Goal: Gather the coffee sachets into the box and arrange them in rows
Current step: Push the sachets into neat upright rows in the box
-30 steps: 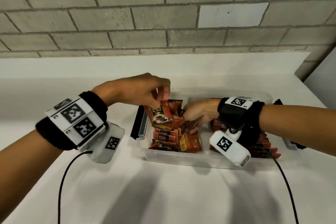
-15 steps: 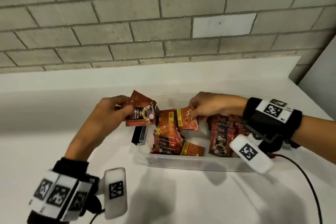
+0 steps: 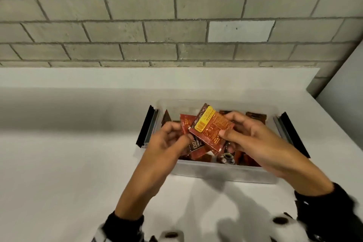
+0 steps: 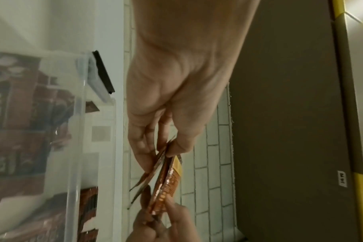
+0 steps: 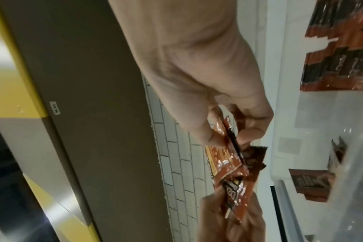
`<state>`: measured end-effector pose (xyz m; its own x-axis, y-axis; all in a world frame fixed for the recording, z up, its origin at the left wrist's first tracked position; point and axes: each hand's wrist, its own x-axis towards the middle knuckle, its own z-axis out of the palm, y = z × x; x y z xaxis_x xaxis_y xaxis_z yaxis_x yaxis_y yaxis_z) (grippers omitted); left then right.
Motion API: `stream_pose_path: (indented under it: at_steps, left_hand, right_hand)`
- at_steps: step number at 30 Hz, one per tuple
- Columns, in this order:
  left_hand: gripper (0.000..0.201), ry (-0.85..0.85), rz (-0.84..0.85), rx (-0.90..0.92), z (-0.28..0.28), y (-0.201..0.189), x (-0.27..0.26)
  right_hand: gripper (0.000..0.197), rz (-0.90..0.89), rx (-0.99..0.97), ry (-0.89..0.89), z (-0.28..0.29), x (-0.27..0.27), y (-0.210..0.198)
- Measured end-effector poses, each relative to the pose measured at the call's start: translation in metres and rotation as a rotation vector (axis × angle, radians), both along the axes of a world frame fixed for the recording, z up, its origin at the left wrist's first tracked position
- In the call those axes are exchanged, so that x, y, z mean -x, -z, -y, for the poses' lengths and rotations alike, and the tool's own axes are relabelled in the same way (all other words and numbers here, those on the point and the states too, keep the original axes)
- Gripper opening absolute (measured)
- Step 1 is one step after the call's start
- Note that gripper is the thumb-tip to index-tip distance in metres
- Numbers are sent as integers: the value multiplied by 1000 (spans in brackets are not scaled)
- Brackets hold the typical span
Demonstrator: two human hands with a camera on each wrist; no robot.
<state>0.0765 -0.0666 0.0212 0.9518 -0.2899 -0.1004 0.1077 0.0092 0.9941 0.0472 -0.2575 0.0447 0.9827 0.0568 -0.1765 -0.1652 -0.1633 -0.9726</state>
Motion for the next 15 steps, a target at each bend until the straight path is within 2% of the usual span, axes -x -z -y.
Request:
stream_pose_path:
  at_steps: [3, 8, 13, 15]
  left_hand:
    - [18, 70, -23, 47, 7, 4, 9]
    - [42, 223, 12, 160, 10, 11, 20]
    - [101, 373, -41, 150, 6, 19, 27]
    - [99, 432, -36, 98, 8, 17, 31]
  right_hand:
    - [16, -6, -54, 99, 0, 10, 9]
    - [21, -136, -331, 123, 0, 23, 21]
    - [21, -218, -512, 98, 0, 32, 24]
    - [19, -230, -538, 82, -1, 36, 25]
